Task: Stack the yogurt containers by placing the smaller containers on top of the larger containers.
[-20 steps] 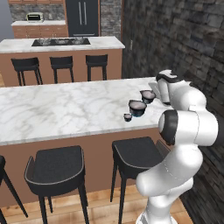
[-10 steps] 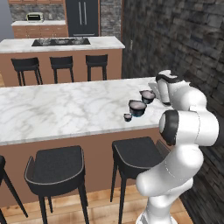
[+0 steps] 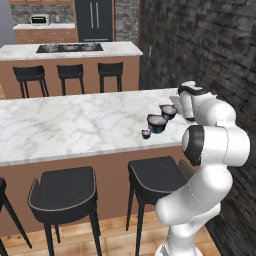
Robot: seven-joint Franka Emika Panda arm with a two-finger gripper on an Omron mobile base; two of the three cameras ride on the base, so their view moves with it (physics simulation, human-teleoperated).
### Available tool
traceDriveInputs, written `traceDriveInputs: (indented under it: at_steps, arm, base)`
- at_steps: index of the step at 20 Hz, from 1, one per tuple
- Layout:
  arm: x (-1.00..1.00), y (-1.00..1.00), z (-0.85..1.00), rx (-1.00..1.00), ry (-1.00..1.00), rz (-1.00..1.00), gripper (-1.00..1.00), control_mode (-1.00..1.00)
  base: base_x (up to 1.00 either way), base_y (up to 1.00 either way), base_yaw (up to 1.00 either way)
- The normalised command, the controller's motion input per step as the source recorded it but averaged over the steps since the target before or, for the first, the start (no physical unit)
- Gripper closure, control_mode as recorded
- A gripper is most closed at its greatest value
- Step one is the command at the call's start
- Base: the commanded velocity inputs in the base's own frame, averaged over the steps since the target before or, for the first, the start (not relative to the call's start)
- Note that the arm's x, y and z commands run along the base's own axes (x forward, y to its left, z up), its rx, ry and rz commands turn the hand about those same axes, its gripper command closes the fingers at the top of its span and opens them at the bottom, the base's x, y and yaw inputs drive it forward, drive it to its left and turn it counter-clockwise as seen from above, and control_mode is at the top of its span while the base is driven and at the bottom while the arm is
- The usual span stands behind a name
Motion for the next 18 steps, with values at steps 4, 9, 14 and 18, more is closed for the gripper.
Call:
traceDriveInputs:
  at_steps: [4, 9, 14, 18]
  arm:
    - [0.0, 0.0, -0.06, 0.0, 0.0, 0.0, 1.0, -1.0]
    - [0.0, 0.02, -0.12, -0.01, 0.0, 0.0, 1.0, -1.0]
    - [0.0, 0.03, -0.14, -0.01, 0.0, 0.0, 1.0, -1.0]
    - [0.0, 0.06, -0.14, 0.0, 0.0, 0.0, 1.0, -1.0]
  base:
    - [0.0, 0.0, 0.0]
    - [0.0, 0.0, 0.0]
    - [0.0, 0.0, 0.0]
    - [0.0, 0.0, 0.0]
